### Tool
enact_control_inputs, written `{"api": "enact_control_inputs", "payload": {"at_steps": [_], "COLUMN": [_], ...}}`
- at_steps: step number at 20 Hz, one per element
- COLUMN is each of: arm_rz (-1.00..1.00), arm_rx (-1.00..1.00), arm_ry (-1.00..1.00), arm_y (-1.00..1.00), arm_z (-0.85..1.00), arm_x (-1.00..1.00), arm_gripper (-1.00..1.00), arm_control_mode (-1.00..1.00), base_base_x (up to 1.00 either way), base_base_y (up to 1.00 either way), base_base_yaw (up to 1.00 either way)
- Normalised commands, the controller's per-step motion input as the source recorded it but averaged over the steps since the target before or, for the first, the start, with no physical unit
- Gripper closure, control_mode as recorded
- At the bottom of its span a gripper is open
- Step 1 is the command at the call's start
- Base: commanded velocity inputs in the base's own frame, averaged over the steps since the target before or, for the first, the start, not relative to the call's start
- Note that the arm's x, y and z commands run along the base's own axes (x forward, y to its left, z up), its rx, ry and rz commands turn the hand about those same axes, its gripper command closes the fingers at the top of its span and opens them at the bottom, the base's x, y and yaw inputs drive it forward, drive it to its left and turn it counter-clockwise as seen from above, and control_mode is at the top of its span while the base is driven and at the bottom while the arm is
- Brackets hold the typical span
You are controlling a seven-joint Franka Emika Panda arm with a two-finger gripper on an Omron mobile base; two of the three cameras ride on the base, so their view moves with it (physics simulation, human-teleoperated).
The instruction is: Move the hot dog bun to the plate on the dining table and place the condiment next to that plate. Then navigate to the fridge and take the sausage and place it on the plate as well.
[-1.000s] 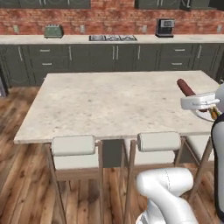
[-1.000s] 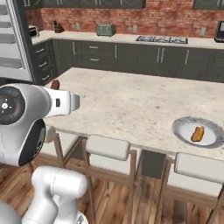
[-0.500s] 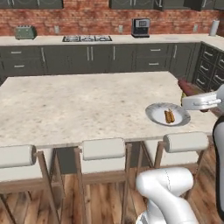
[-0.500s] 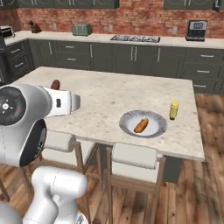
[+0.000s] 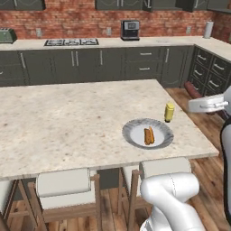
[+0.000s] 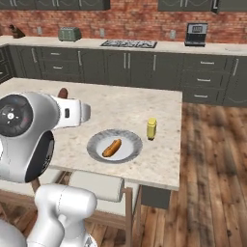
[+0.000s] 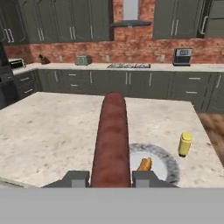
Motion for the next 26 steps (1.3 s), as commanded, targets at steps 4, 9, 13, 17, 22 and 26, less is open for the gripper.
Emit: {"api": "enact_control_inputs", "payload": {"at_steps": [4,9,13,17,22,26], "arm_rz": [0.0,0.03,0.23,0.29,0.14,0.02], "arm_rx": [0.0,-0.06,0.0,-0.05,-0.14,-0.17], "arm_ry": [0.09,0.27,0.2,0.11,0.18,0.18], "arm_y": [-0.05,0.03,-0.06,-0.2,-0.09,-0.01], "arm_z": [-0.25,-0.77,-0.75,-0.59,-0.35,-0.27], "arm_x": [0.39,0.96,0.77,0.26,0.07,0.13], "arm_gripper": [1.0,1.0,1.0,1.0,1.0,1.0], "arm_control_mode": [-1.0,-1.0,-1.0,-1.0,-1.0,-1.0], "base_base_x": [0.37,0.0,0.0,0.0,0.0,0.0], "base_base_y": [-0.21,0.0,0.0,0.0,0.0,0.0], "base_base_yaw": [-0.02,0.0,0.0,0.0,0.0,0.0]}}
